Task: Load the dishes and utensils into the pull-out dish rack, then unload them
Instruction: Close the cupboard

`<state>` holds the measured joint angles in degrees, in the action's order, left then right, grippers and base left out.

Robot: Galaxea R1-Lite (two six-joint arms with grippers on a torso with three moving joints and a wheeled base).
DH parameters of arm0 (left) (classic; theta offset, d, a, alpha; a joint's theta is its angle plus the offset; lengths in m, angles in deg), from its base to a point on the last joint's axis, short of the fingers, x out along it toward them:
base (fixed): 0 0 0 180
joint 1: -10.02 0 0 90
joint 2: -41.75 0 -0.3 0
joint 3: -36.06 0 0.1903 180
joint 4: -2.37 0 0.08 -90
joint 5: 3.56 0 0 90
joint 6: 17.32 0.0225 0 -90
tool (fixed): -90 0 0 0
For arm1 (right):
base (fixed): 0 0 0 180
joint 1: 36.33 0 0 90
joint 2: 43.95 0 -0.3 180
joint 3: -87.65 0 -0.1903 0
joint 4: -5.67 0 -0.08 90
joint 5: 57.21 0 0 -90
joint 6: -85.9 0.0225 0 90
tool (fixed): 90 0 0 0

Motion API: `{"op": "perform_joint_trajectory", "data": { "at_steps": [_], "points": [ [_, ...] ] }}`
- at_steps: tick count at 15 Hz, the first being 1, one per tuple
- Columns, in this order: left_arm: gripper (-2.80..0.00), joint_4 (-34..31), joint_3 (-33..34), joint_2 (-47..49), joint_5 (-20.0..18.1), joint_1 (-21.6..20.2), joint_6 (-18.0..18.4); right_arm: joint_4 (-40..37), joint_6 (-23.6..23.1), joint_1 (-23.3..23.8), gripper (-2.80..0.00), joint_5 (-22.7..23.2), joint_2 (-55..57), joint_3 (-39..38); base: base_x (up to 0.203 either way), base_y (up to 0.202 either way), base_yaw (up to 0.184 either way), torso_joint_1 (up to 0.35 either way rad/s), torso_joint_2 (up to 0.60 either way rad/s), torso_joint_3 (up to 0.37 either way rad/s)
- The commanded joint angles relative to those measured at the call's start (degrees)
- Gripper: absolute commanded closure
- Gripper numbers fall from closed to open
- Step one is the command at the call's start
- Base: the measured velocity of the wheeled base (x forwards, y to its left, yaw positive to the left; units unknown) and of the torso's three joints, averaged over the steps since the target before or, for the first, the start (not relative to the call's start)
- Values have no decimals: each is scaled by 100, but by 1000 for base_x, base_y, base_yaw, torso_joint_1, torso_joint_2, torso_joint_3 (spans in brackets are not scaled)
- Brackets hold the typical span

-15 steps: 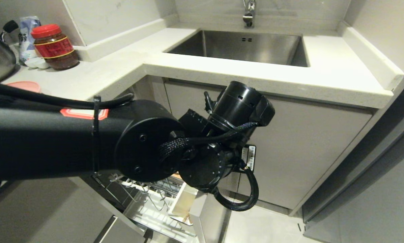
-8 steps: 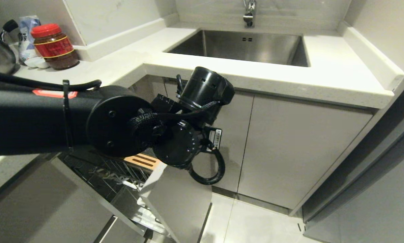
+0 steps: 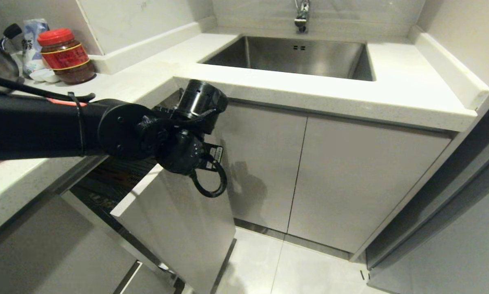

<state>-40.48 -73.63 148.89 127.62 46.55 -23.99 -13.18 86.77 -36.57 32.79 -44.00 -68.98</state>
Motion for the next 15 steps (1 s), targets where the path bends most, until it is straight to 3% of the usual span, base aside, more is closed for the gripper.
{"op": "perform_joint_trajectory", "data": {
  "at_steps": [1, 10, 15],
  "points": [
    [0, -3, 4, -10, 88, -353, 131, 5, 0, -2, 0, 0, 5, -149, 0, 0, 0, 0, 0, 0],
    [0, 14, -16, -211, 259, -1119, 556, 5, 0, -2, 0, 0, 5, -149, 0, 0, 0, 0, 0, 0],
    [0, 23, 6, -226, 259, -1124, 606, 5, 0, -2, 0, 0, 5, -149, 0, 0, 0, 0, 0, 0]
  ]
}}
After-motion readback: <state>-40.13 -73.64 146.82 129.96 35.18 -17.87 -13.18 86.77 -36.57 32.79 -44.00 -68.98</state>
